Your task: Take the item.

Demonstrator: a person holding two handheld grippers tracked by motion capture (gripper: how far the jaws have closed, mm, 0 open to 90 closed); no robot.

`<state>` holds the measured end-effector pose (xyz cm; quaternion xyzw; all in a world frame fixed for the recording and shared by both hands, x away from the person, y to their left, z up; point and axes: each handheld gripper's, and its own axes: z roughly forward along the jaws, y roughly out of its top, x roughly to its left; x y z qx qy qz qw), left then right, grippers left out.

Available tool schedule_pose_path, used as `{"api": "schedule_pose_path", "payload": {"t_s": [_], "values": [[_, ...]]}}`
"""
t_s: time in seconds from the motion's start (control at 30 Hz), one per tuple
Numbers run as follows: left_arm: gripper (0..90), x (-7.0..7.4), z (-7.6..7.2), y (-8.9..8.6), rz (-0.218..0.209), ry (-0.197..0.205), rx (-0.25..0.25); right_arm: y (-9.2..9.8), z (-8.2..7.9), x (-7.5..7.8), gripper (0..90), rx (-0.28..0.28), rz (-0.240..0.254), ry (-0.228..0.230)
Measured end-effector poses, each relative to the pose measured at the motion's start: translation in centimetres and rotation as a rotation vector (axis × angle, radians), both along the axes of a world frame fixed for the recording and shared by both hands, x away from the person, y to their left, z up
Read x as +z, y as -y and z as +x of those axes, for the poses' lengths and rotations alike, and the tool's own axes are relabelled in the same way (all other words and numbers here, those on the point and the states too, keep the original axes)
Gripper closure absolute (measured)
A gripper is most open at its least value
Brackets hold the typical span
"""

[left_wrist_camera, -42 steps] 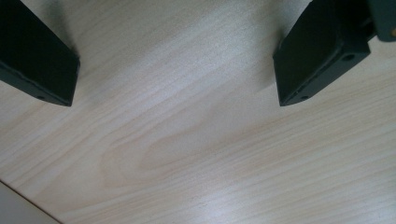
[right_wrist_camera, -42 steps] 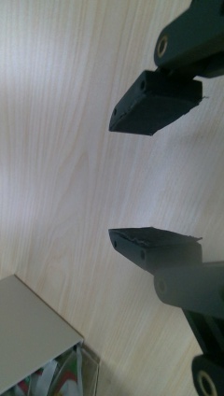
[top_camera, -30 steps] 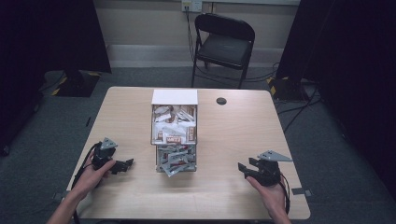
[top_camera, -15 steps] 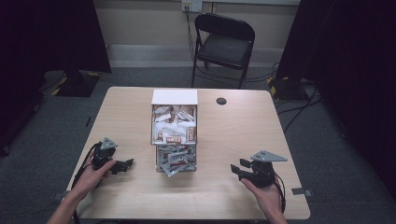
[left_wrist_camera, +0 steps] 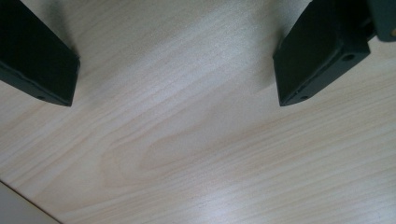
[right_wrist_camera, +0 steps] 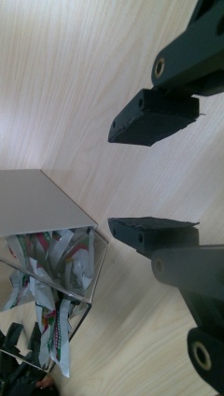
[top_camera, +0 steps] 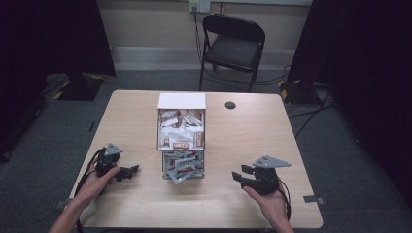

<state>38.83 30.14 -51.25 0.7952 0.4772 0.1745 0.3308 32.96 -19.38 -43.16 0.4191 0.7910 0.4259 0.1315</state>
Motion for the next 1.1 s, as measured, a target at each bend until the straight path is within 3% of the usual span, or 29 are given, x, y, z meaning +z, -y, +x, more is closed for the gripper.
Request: {"api": "schedule_pose_path", "payload": {"t_s": [0.7, 1.1], "values": [[0.0, 0.0, 0.0, 0.0, 0.001, -0.001, -0.001, -3.7, -0.2, 1.5, 55.0, 0.11, 0.018, 0.033], [0.0, 0.0, 0.0, 0.0, 0.0, 0.0, -0.001, -7.7, -0.4, 1.9, 56.6, 0.217, 0.016, 0.053]]}}
